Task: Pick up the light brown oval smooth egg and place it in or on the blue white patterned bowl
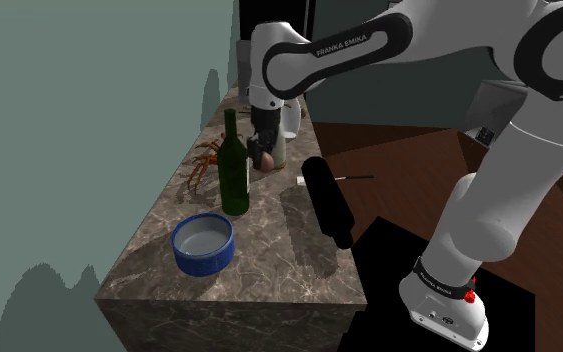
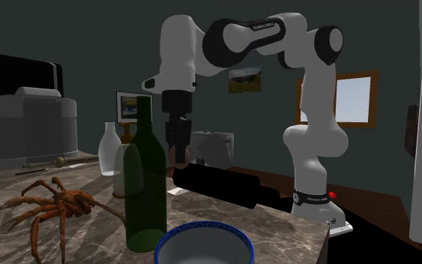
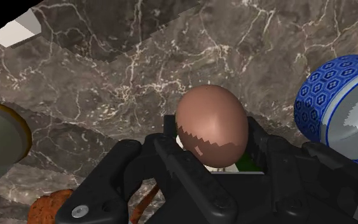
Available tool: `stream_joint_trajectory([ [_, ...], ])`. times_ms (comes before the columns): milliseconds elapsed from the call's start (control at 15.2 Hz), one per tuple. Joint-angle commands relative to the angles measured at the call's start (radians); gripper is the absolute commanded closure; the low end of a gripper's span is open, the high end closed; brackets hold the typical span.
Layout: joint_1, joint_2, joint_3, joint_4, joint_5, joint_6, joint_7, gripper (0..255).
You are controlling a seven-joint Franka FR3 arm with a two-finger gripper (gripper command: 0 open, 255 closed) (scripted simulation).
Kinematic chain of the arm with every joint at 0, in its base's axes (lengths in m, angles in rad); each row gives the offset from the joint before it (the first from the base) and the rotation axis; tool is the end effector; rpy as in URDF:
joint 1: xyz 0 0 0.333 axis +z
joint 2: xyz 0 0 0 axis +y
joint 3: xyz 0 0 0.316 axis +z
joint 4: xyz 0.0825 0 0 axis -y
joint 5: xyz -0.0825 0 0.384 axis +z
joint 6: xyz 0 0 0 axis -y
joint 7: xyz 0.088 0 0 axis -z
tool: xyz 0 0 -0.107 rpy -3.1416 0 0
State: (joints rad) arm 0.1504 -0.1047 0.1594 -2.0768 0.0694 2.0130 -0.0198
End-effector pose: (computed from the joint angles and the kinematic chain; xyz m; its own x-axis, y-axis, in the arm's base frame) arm 0.5004 0.1665 0.4779 0.9547 0.2950 0.0400 0.2967 -0.9538 -0.0465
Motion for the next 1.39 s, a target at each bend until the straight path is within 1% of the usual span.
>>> stream_joint_trajectory([
  [0, 0.000, -0.005, 0.000, 0.021, 0.000, -0.027, 0.002, 255],
  [198, 0.000, -0.011, -0.001, 0.049, 0.000, -0.060, 0.003, 255],
  [528, 0.053, 0.036, 0.067, 0.105, -0.009, -0.064, 0.128, 255],
  [792, 0.097, 0.092, 0.118, 0.172, -0.027, -0.071, 0.230, 255],
  [1056, 0.145, 0.164, 0.164, 0.258, -0.056, -0.086, 0.333, 255],
  [1320, 0.201, 0.252, 0.202, 0.366, -0.096, -0.110, 0.435, 255],
])
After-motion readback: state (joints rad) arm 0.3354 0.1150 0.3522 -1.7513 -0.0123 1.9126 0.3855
